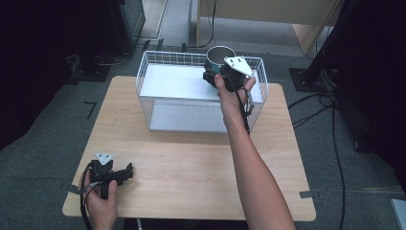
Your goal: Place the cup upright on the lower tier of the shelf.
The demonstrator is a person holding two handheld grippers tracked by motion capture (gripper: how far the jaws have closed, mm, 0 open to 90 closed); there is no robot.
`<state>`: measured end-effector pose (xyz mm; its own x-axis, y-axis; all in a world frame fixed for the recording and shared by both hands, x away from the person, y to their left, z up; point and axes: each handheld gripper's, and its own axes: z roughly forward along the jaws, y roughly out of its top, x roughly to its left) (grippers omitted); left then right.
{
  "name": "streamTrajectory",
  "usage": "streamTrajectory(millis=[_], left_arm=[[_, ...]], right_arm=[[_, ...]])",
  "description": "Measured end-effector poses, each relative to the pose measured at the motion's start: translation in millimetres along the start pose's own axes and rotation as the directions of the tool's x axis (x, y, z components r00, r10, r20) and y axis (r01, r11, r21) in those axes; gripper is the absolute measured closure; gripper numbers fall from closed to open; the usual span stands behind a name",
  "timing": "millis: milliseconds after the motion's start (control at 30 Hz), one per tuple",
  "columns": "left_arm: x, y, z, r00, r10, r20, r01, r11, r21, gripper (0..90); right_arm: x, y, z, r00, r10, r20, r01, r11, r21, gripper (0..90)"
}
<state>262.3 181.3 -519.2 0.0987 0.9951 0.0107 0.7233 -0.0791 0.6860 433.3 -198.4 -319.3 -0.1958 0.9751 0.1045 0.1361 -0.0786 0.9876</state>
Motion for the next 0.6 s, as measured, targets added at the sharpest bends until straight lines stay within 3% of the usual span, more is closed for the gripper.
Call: streamTrajectory(millis=[233,333,600], left_arm=[[0.0,0.0,0.0,1.0,0.001,0.0,-0.001,1.0,0.0,0.0],[0.0,0.0,0.0,1.0,0.0,0.0,0.0,1.0,0.0,0.0],[0.0,0.0,0.0,1.0,0.0,0.0,0.0,1.0,0.0,0.0]], right_arm=[[-4.2,0.5,0.9,0.9996,0.018,-0.022,-0.018,1.0,0.011,13.4],[-6.7,0.9,1.5,0.9949,0.062,-0.079,-0.059,0.998,0.037,0.0],[-7.9,1.7,-1.2,0.9973,0.043,-0.059,-0.039,0.997,0.066,0.0]])
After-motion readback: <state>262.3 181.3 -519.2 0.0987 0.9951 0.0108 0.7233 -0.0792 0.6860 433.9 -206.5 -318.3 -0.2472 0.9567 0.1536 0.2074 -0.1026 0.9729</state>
